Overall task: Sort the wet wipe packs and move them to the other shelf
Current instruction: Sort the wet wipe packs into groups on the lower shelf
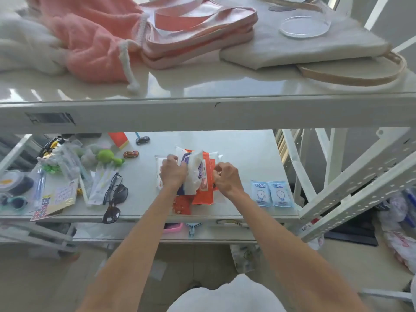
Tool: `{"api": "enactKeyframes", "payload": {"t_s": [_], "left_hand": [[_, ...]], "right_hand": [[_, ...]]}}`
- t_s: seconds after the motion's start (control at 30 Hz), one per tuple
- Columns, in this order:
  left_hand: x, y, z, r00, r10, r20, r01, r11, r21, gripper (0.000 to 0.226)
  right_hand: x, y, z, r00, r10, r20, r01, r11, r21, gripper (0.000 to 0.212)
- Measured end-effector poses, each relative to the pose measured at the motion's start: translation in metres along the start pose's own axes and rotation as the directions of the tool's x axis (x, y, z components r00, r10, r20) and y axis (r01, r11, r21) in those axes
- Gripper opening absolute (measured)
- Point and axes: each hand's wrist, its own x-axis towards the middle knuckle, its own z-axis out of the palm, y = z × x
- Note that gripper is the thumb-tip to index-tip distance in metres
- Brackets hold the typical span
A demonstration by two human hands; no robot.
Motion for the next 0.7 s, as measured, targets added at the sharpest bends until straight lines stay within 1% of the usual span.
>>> {"api": "enactKeyframes", "payload": {"t_s": [0.03, 0.07, 0.1, 0.17, 0.23, 0.27, 0.37, 0.47, 0.57, 0.63, 0.7], "left_hand": [[0.003, -0.01, -0.002, 0.992, -0.068, 0.106, 0.067, 0.998, 0.005, 0.04], [0.003, -0.016, -0.002, 0.976, -0.104, 0.189, 0.11, 0.994, -0.021, 0.044], [0.002, -0.021, -0.001, 0.965, -0.11, 0.239, 0.127, 0.99, -0.057, 0.045], [-0.001, -0.023, -0.002, 0.96, -0.062, 0.272, 0.096, 0.989, -0.113, 0.042], [-0.004, -0.023, -0.004, 0.957, -0.019, 0.289, 0.07, 0.983, -0.168, 0.04], [-0.005, -0.024, -0.005, 0.955, -0.007, 0.295, 0.068, 0.978, -0.196, 0.041], [-0.011, -0.02, -0.009, 0.958, 0.048, 0.284, 0.039, 0.955, -0.294, 0.04], [-0.014, -0.011, -0.007, 0.945, 0.136, 0.296, -0.005, 0.916, -0.402, 0.034], [-0.016, 0.007, -0.002, 0.919, 0.231, 0.319, -0.046, 0.868, -0.495, 0.033], [-0.015, 0.018, 0.004, 0.916, 0.265, 0.301, -0.104, 0.881, -0.461, 0.032], [-0.011, 0.019, 0.008, 0.929, 0.275, 0.248, -0.193, 0.931, -0.311, 0.03]], "right_hand": [[0.002, -0.016, 0.008, 1.0, -0.001, 0.01, 0.001, 1.0, 0.02, 0.03], [0.004, -0.029, 0.016, 1.0, 0.008, 0.017, -0.009, 1.0, 0.02, 0.04], [0.007, -0.039, 0.025, 0.999, 0.03, 0.025, -0.03, 1.0, 0.007, 0.049], [0.011, -0.053, 0.035, 0.992, 0.117, 0.043, -0.117, 0.993, -0.002, 0.06], [0.013, -0.061, 0.035, 0.976, 0.204, 0.08, -0.207, 0.978, 0.028, 0.063], [0.012, -0.064, 0.031, 0.966, 0.235, 0.109, -0.241, 0.969, 0.051, 0.062], [0.016, -0.066, 0.024, 0.95, 0.274, 0.148, -0.293, 0.947, 0.128, 0.042], [0.024, -0.065, 0.021, 0.963, 0.257, 0.078, -0.268, 0.937, 0.224, 0.043], [0.035, -0.063, 0.002, 0.975, 0.22, -0.018, -0.197, 0.906, 0.375, 0.035], [0.04, -0.052, -0.021, 0.969, 0.232, -0.088, -0.177, 0.894, 0.412, 0.037], [0.042, -0.025, -0.04, 0.945, 0.286, -0.159, -0.196, 0.884, 0.425, 0.039]]}}
